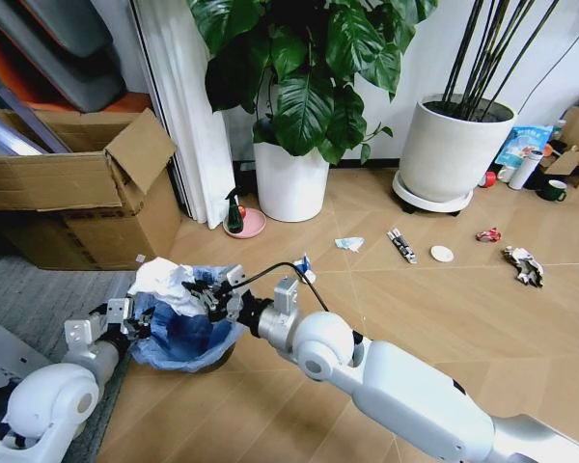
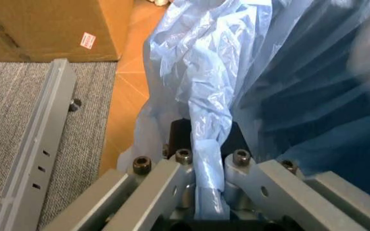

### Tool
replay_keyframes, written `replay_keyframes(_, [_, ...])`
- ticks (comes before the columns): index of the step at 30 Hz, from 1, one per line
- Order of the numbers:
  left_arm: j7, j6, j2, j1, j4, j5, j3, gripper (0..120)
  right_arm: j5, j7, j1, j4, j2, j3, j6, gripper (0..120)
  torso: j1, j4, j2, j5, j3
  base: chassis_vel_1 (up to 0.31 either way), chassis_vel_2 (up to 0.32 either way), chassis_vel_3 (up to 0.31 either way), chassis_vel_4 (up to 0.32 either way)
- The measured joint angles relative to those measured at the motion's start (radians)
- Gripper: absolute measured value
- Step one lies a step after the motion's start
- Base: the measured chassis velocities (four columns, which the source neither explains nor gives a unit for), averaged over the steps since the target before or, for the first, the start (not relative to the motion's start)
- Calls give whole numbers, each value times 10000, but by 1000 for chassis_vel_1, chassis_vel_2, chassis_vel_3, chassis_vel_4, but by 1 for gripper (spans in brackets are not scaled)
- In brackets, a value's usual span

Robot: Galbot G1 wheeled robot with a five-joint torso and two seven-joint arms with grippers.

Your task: Pick up the trash bin and place the garbage on the floor into it.

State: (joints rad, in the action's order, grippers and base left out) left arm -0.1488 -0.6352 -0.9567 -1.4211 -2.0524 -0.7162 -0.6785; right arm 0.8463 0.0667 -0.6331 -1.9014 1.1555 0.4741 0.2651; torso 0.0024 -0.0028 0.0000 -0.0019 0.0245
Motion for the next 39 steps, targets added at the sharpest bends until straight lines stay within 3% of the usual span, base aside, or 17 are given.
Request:
replay_keyframes(11, [125, 16, -82, 1, 75, 114, -45, 0, -170, 178, -102, -13, -4, -234, -84, 54, 0, 2, 0, 1, 0, 0, 0, 0, 0])
replay_keyframes(15, [330, 120, -284, -124, 114, 519, -166, 0, -482, 639, -393, -232, -69, -1038, 21, 76, 0, 4, 0, 1, 0, 0, 0, 0, 0])
replay_keyframes(21, [445, 210, -429, -168, 113, 780, -203, 0, -1171, 786, -658, -337, -393, -1928, 75, 91, 0, 2, 0, 2, 0, 0, 0, 0, 0])
replay_keyframes(23, [466, 227, -528, -210, 52, 870, -205, 0, -1556, 828, -1043, -344, -682, -2722, 74, 99, 0, 1, 0, 2, 0, 0, 0, 0, 0])
replay_keyframes(30, [657, 339, -759, -367, -50, 1272, -236, 0, -2308, 1042, -2496, -297, -1130, -4602, 158, 100, 0, 1, -1, 5, 0, 0, 0, 0, 0])
replay_keyframes(33, [724, 384, -940, -537, -264, 1482, -343, 0, -2995, 939, -3945, -270, -1294, -6525, -139, 100, 0, 0, 0, 8, -1, 0, 0, 0, 0])
replay_keyframes(39, [744, 456, -1069, -606, -449, 1782, -348, 0, -3692, 847, -5179, -310, -1228, -8153, -343, 100, -1, 0, 1, 6, -2, 0, 0, 0, 0])
